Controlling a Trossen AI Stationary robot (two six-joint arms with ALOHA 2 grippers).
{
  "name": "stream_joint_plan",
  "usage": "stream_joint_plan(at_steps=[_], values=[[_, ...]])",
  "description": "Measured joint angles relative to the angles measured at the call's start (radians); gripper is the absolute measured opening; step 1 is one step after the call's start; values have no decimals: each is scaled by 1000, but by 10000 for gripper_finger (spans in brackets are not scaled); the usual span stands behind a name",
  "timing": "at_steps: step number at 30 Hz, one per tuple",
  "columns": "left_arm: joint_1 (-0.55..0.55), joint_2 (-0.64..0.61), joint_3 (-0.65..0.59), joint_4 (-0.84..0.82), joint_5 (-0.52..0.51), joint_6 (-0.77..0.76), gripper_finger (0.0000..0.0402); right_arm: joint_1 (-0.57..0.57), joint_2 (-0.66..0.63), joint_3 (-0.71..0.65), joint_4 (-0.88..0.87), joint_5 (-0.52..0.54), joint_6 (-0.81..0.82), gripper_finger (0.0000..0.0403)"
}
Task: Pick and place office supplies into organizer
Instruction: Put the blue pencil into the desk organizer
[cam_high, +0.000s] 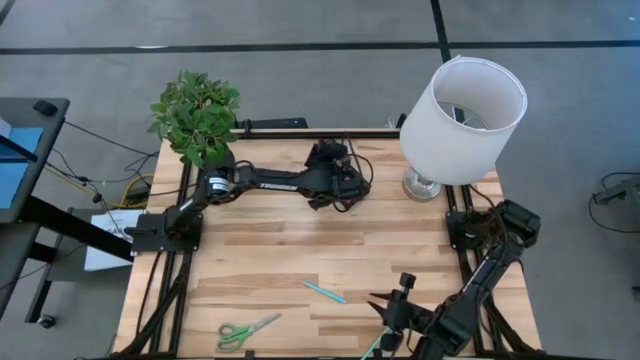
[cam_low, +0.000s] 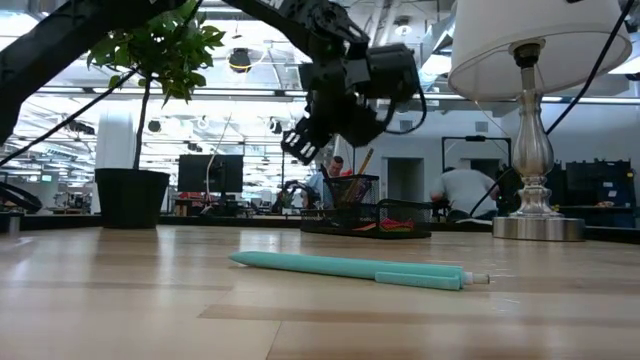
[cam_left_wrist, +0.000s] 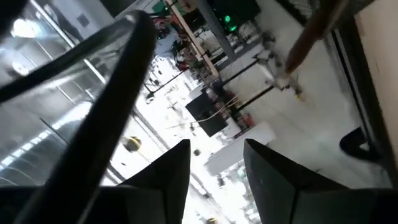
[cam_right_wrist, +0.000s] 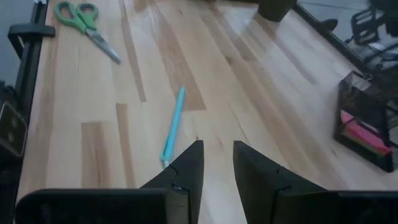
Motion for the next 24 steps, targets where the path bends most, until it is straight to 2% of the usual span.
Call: stream_joint_plan(at_steps=[3, 6, 9, 12, 14, 16, 18, 24], values=[[-21, -65, 0, -63, 90, -121, 143, 29, 0, 0, -57, 6, 47, 79], [-48, -160, 0, -141, 281, -321, 143, 68, 0, 0, -135, 39, 109, 79], [-61, -267, 0, -229, 570, -600, 143, 105, -2, 0, -211, 70, 166, 79], [-62, -356, 1, -295, 917, -849, 139, 143, -21, 0, -249, 115, 207, 79], [-65, -396, -5, -311, 1128, -943, 135, 169, -41, 0, -240, 109, 211, 79], [-82, -423, -19, -304, 1260, -958, 130, 193, -63, 0, -201, 55, 199, 79], [-120, -428, -31, -288, 1297, -919, 126, 216, -78, 0, -135, -16, 147, 79], [-274, -402, -80, -241, 1289, -743, 117, 268, -88, 0, 75, -204, 43, 79]])
